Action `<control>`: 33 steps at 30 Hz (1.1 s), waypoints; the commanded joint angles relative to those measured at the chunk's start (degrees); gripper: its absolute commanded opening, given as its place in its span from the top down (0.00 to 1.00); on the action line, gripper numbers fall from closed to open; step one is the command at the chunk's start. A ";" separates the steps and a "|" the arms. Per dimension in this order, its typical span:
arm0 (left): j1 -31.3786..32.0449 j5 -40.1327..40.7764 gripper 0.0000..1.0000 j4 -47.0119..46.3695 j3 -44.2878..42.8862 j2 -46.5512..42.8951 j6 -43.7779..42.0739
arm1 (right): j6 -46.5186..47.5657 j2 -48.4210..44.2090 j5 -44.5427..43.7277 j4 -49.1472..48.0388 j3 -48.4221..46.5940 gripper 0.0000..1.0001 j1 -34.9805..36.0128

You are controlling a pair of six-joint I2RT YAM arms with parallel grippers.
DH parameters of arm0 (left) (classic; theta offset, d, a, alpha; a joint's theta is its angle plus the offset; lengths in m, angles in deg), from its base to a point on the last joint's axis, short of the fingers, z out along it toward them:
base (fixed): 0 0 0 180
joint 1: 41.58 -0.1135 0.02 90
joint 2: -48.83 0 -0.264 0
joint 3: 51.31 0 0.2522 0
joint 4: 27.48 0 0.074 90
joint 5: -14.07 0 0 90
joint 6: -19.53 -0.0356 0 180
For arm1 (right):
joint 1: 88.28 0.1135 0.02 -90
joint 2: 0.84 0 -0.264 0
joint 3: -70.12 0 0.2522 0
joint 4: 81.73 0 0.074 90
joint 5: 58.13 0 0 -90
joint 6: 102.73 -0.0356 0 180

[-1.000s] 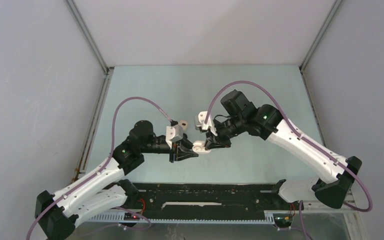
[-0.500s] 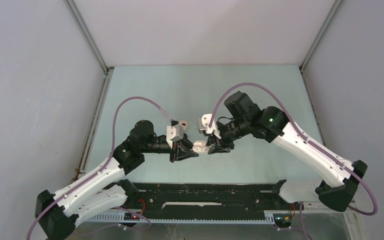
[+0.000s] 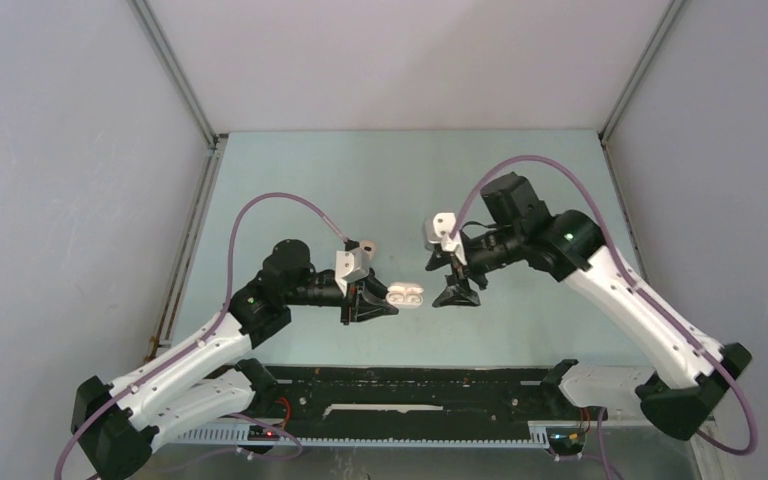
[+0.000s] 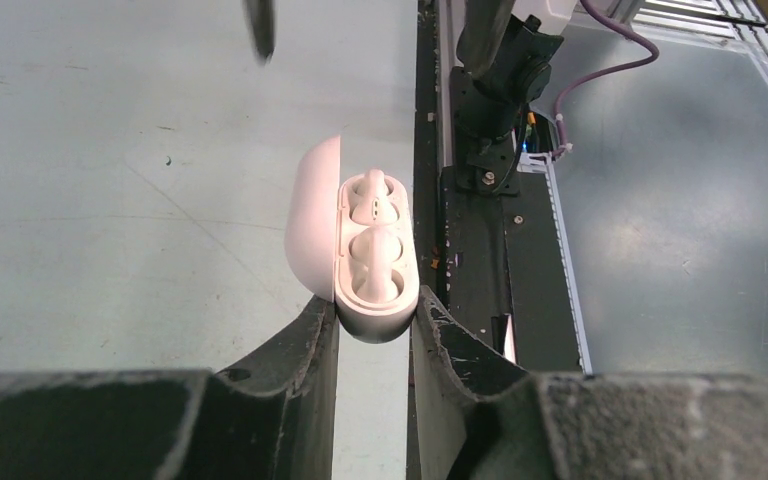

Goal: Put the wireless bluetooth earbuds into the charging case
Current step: Close the charging case, then place the charging case at the center of the board.

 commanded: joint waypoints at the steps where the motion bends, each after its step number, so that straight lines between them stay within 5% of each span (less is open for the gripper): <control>1: 0.27 -1.64 1.00 -2.15 -1.41 -0.06 0.55 | -0.46 6.05 4.70 -3.08 1.08 0.30 -0.22; 9: 0.29 3.68 1.00 -0.26 -1.82 -0.28 -0.08 | -0.07 10.45 7.42 -2.00 0.94 0.30 3.60; 15: 0.00 10.79 1.00 4.75 -4.28 3.51 1.19 | -0.40 3.45 -2.02 -1.57 1.28 0.28 5.45; 18: 0.05 10.25 1.00 5.03 -4.82 4.81 1.19 | -2.21 -3.04 -10.26 -5.04 2.49 0.26 -1.66; 21: 0.17 11.14 1.00 3.38 -4.28 5.66 4.76 | -15.36 -9.69 -9.42 -20.16 10.96 0.21 -14.83; 25: 1.70 18.30 0.97 2.74 -6.60 10.61 13.90 | -23.00 -6.84 -4.53 -31.75 20.81 0.19 -24.02; 29: 4.21 26.95 0.89 4.47 -9.00 16.29 24.45 | -22.42 -2.65 -4.07 -33.08 22.44 0.17 -28.06; 33: 4.74 33.28 0.87 -4.55 -4.87 20.76 36.19 | -22.10 -2.31 -4.48 -32.06 22.66 0.17 -29.41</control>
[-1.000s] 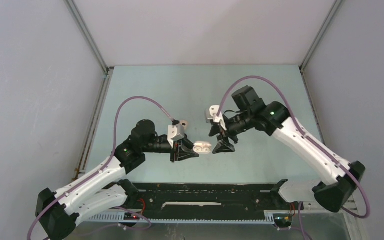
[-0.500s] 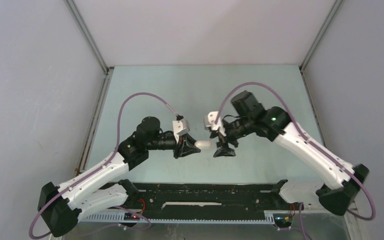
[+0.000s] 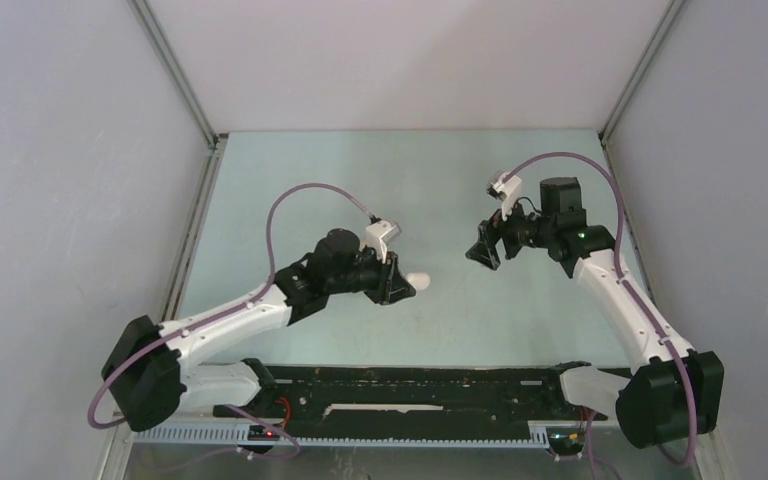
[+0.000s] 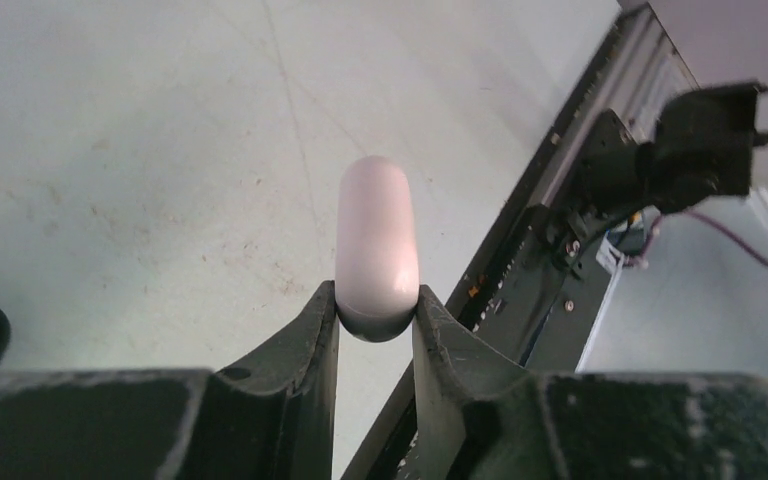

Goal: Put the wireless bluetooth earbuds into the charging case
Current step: Place the charging case at the center of the board.

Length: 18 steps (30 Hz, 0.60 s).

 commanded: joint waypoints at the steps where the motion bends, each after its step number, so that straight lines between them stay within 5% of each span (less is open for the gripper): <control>1: 0.63 10.79 0.85 -10.55 2.38 5.19 17.40 | -1.60 -2.09 1.96 -3.74 -0.60 0.17 -0.91; 7: 0.55 12.52 0.74 -22.72 3.02 16.62 28.40 | -0.21 -3.64 2.85 -4.53 1.50 0.17 -0.93; 18: 0.53 6.99 0.67 -24.90 -3.66 32.39 32.20 | 1.96 -2.21 2.99 -3.74 1.70 0.17 -0.86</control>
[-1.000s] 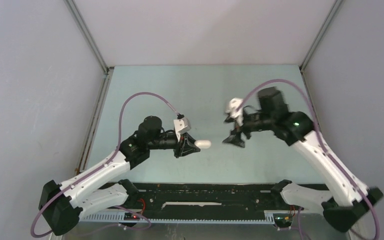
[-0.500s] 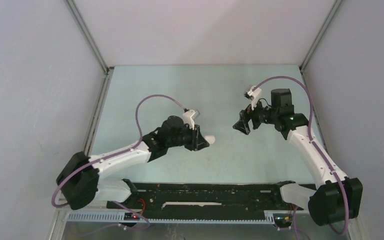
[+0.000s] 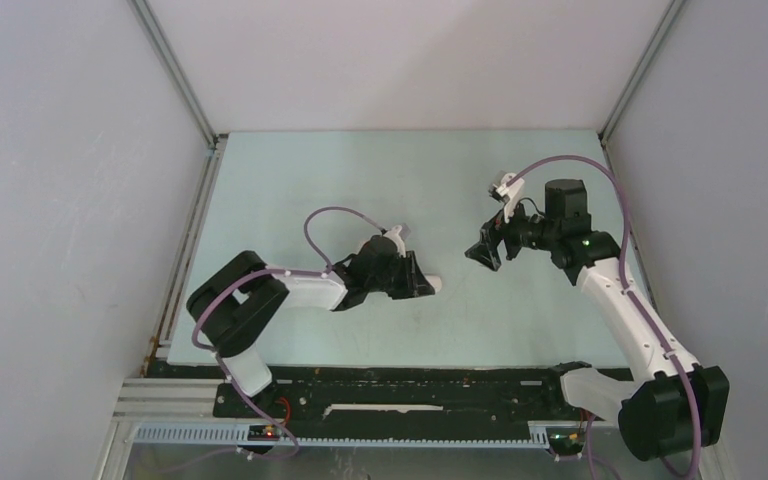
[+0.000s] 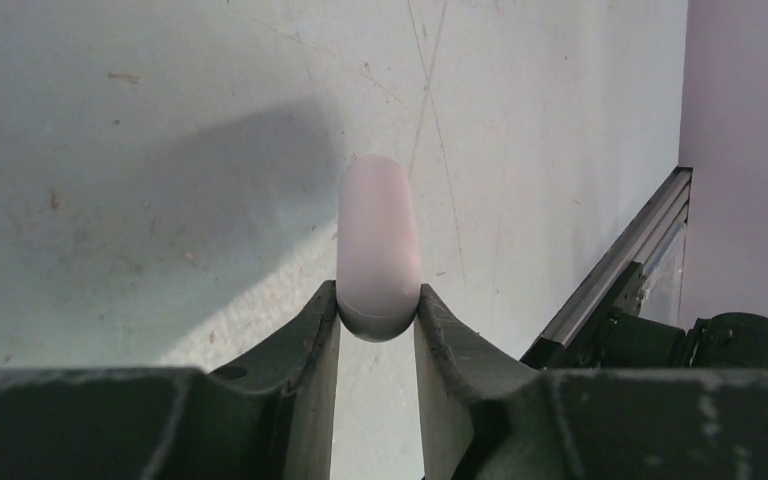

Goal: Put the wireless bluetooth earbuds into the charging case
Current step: Place the charging case at the center of the board, then reset both arms

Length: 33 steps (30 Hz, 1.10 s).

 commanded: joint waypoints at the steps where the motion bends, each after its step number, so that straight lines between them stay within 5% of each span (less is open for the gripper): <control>1: 0.03 -2.03 0.64 -1.88 -4.21 3.95 3.89 | 1.53 0.92 0.90 -1.30 -0.07 0.17 -0.01; 7: -0.01 -0.38 0.49 4.82 -5.64 4.32 0.58 | 1.60 2.43 -0.32 -1.39 -0.07 0.17 0.13; 15: -0.19 3.16 0.46 14.01 -4.29 -4.10 -4.06 | 2.41 2.89 -2.46 -0.92 -0.07 0.16 -0.03; 29: -3.61 22.31 0.37 51.35 -19.14 -29.08 -25.81 | -11.55 3.79 -14.87 -8.62 -0.07 0.08 -0.03; 30: -4.73 23.22 0.33 53.14 -20.36 -30.41 -26.96 | -12.57 3.91 -16.30 -9.10 -0.07 0.07 -0.06; 31: -6.28 24.16 0.11 54.82 -21.33 -31.76 -27.96 | -13.54 3.96 -17.42 -9.65 -0.07 0.07 -0.08; 32: -8.07 24.71 0.02 55.86 -21.85 -33.20 -28.78 | -14.34 4.04 -18.44 -9.99 -0.06 0.07 -0.08; 33: -9.97 25.10 0.00 56.50 -22.03 -34.73 -29.85 | -14.97 4.07 -19.11 -10.33 -0.07 0.07 -0.06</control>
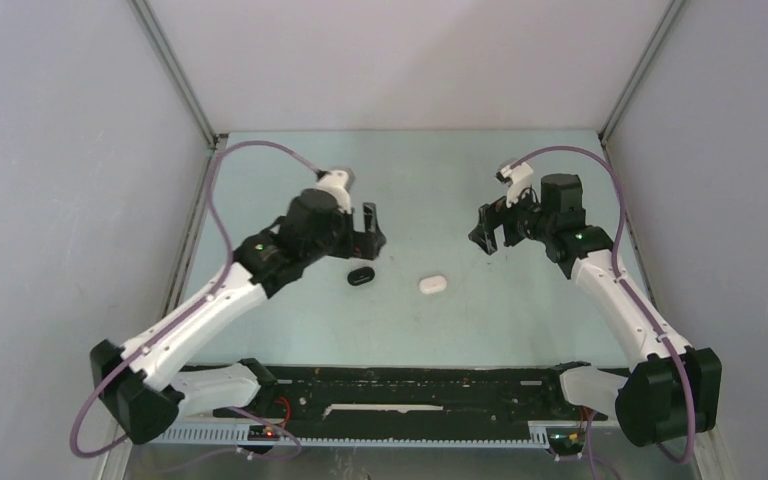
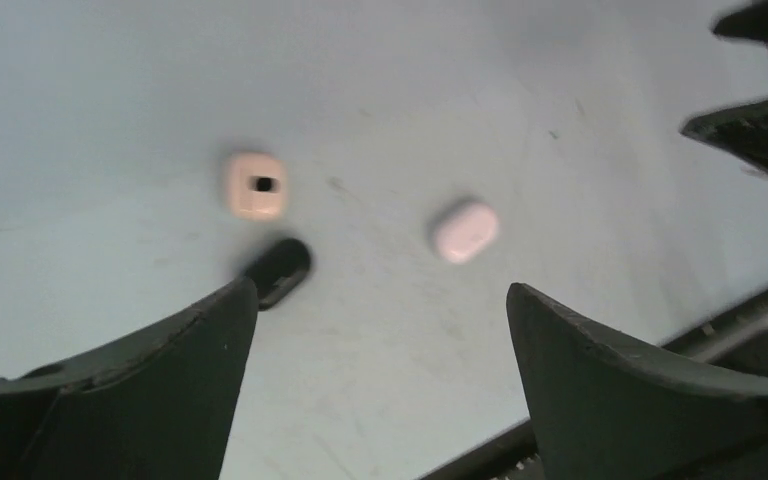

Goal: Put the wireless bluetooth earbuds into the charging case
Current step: Reset both arms

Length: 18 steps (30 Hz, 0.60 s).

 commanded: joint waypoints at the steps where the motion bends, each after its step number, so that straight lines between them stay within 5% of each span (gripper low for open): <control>1: -7.65 6.74 0.00 10.27 -3.00 -7.00 -8.08 | -5.71 0.44 -6.03 -4.88 -0.16 0.07 -0.08; 5: -14.82 9.41 0.00 10.32 -0.27 -13.47 -9.87 | -6.60 0.62 -5.78 -5.05 -0.16 0.06 -0.10; 11: -15.25 20.19 0.00 3.85 8.30 -22.06 -9.89 | -6.36 1.63 -6.26 -5.09 -0.16 0.06 -0.06; 18: -15.25 21.44 0.00 2.67 14.36 -21.83 -9.21 | -5.92 2.04 -6.22 -4.91 -0.16 0.06 -0.10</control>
